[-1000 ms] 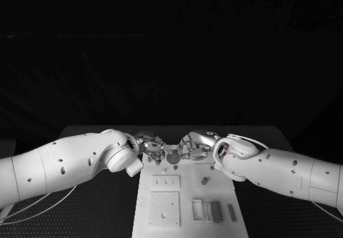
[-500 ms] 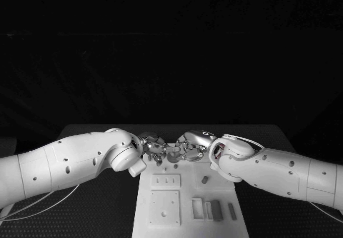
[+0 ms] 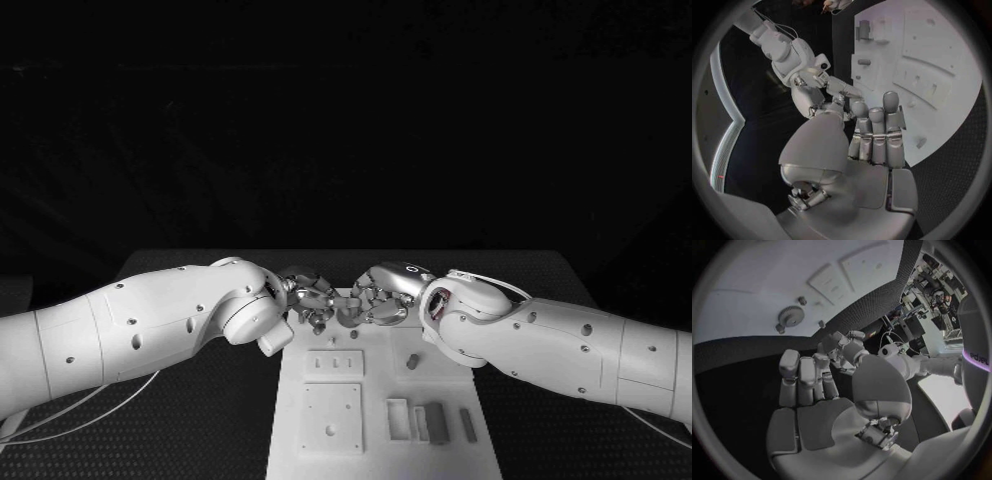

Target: Assemble the parts on the task board

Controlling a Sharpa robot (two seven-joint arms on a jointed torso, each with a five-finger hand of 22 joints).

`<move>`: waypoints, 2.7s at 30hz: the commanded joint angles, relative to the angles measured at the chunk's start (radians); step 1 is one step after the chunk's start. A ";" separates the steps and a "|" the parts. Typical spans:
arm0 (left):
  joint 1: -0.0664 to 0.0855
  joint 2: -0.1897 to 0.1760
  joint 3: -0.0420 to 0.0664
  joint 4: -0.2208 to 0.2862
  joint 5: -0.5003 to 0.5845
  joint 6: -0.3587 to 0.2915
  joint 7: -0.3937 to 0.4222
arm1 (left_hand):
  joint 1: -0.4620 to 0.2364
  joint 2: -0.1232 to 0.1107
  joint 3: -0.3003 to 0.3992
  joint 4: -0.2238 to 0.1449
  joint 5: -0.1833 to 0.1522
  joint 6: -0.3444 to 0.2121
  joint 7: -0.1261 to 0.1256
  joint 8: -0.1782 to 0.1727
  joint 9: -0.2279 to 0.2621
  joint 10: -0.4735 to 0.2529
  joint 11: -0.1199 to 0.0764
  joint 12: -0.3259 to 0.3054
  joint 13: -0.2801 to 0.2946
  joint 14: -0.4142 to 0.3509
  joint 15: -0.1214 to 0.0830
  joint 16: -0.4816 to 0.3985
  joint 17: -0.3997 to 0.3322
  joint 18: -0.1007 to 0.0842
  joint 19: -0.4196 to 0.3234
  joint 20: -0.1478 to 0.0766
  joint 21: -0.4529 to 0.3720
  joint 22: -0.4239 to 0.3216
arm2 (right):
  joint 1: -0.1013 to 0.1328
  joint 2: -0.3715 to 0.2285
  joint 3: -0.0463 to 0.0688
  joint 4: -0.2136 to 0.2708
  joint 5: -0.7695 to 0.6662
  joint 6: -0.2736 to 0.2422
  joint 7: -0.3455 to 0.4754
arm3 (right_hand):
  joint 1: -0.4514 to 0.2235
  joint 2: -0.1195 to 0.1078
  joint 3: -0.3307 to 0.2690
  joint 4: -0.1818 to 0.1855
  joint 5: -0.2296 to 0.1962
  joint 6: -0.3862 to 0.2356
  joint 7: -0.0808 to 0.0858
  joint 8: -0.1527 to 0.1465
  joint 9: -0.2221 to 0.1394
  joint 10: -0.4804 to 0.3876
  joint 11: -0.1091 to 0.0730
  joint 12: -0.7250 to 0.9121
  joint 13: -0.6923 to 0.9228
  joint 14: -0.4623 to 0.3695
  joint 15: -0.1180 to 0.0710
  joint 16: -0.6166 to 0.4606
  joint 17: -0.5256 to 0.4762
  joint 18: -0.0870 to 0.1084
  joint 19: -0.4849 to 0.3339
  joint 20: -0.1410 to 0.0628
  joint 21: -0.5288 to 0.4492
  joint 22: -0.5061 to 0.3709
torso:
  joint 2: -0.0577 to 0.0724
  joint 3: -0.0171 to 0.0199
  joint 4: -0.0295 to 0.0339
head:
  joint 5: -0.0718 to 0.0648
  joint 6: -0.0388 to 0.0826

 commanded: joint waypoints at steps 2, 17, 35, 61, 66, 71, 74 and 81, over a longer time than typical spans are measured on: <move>0.002 0.005 0.001 0.001 -0.004 0.011 0.004 | 0.006 0.004 0.007 0.001 -0.003 0.010 0.002 -0.003 0.000 -0.029 0.010 0.007 0.001 -0.004 -0.002 0.006 -0.003 0.027 -0.001 -0.007 0.007 0.025 | -0.001 0.005 0.000 0.007 -0.011 0.010 0.004 | 0.001 -0.004 0.000 0.005 0.002 0.025 0.020 0.003 0.018 0.001 0.001 0.005 0.001 0.010 -0.008 0.004 0.001 0.045 -0.004 -0.006 0.004 0.022 | 0.000 -0.0001 0.0003 | 0.000 0.000; 0.002 0.012 0.001 0.001 -0.004 0.019 0.008 | 0.019 0.009 0.008 0.000 -0.003 0.014 0.001 -0.004 0.002 -0.030 0.009 0.012 -0.002 -0.007 -0.003 0.015 -0.014 0.026 -0.004 -0.009 0.013 0.025 | -0.001 0.027 0.000 0.009 -0.012 0.019 0.001 | 0.000 -0.003 0.001 0.006 0.002 0.026 0.020 0.003 0.019 0.001 0.001 0.006 0.002 0.012 -0.008 0.005 0.004 0.045 -0.003 -0.007 0.005 0.021 | -0.001 -0.0002 -0.0002 | -0.001 -0.003; 0.001 0.013 0.001 0.000 0.002 0.006 0.012 | 0.150 0.066 0.037 -0.006 -0.003 0.040 -0.006 -0.002 0.014 -0.034 0.003 0.017 -0.017 -0.022 -0.006 0.043 -0.055 0.022 -0.018 -0.011 0.028 0.024 | -0.002 0.033 0.000 0.007 -0.011 0.030 0.000 | -0.002 -0.002 0.001 0.007 0.002 0.027 0.019 0.002 0.019 0.001 0.001 0.006 0.002 0.011 -0.008 0.005 0.003 0.045 -0.003 -0.008 0.006 0.021 | -0.001 0.0002 -0.0003 | -0.001 -0.005; 0.001 0.021 0.001 -0.007 0.001 0.007 -0.015 | -0.006 -0.084 0.125 -0.002 0.289 0.100 -0.024 -0.003 0.043 -0.034 -0.013 0.028 -0.052 -0.045 -0.012 0.102 -0.141 0.014 -0.020 -0.018 0.031 0.022 | -0.003 0.039 0.000 0.020 -0.026 0.023 -0.013 | -0.003 -0.002 0.002 0.008 0.002 0.028 0.019 0.002 0.020 0.001 0.000 0.006 0.003 0.013 -0.009 0.005 0.005 0.045 -0.003 -0.009 0.007 0.020 | -0.001 0.0006 -0.0005 | -0.006 -0.009; 0.001 0.022 0.001 -0.008 0.013 0.006 -0.019 | -0.006 -0.092 0.153 -0.015 0.446 0.113 -0.028 0.003 0.061 -0.041 -0.018 0.036 -0.055 -0.055 -0.013 0.120 -0.158 0.012 -0.028 -0.019 0.034 0.024 | -0.003 0.039 0.000 0.022 -0.037 0.019 -0.015 | -0.002 -0.002 0.002 0.008 0.002 0.028 0.019 0.002 0.020 0.002 0.000 0.006 0.003 0.012 -0.009 0.005 0.005 0.045 -0.003 -0.009 0.007 0.020 | -0.001 0.0004 -0.0003 | -0.006 -0.010; 0.001 0.025 0.001 -0.010 0.024 0.011 -0.020 | 0.006 -0.083 0.168 -0.043 0.501 0.129 -0.035 0.016 0.081 -0.045 -0.024 0.039 -0.059 -0.062 -0.013 0.131 -0.170 0.011 -0.035 -0.019 0.038 0.024 | -0.004 0.040 0.000 0.024 -0.045 0.019 -0.015 | -0.002 -0.002 0.002 0.007 0.002 0.029 0.019 0.002 0.020 0.002 0.000 0.006 0.003 0.013 -0.009 0.005 0.006 0.045 -0.003 -0.010 0.007 0.020 | -0.001 0.0005 -0.0004 | -0.006 -0.011; 0.001 0.026 0.001 -0.011 0.025 0.010 -0.022 | 0.005 -0.080 0.174 -0.054 0.511 0.133 -0.038 0.020 0.088 -0.046 -0.026 0.039 -0.060 -0.064 -0.012 0.134 -0.174 0.011 -0.037 -0.019 0.039 0.023 | -0.004 0.042 0.000 0.024 -0.057 0.018 -0.015 | -0.002 -0.003 0.002 0.007 0.002 0.029 0.018 0.002 0.021 0.002 0.000 0.006 0.003 0.013 -0.009 0.005 0.006 0.045 -0.003 -0.010 0.008 0.020 | -0.001 0.0004 -0.0007 | -0.006 -0.011; 0.001 0.029 0.001 -0.013 0.032 0.013 -0.028 | -0.012 -0.088 0.181 -0.070 0.487 0.139 -0.041 0.024 0.102 -0.045 -0.028 0.040 -0.065 -0.066 -0.012 0.141 -0.184 0.010 -0.039 -0.019 0.042 0.023 | -0.005 0.046 0.000 0.025 -0.068 0.014 -0.016 | -0.002 -0.004 0.003 0.006 0.002 0.029 0.018 0.002 0.021 0.002 0.000 0.006 0.004 0.013 -0.010 0.005 0.006 0.045 -0.003 -0.010 0.008 0.020 | -0.001 0.0004 -0.0008 | -0.007 -0.013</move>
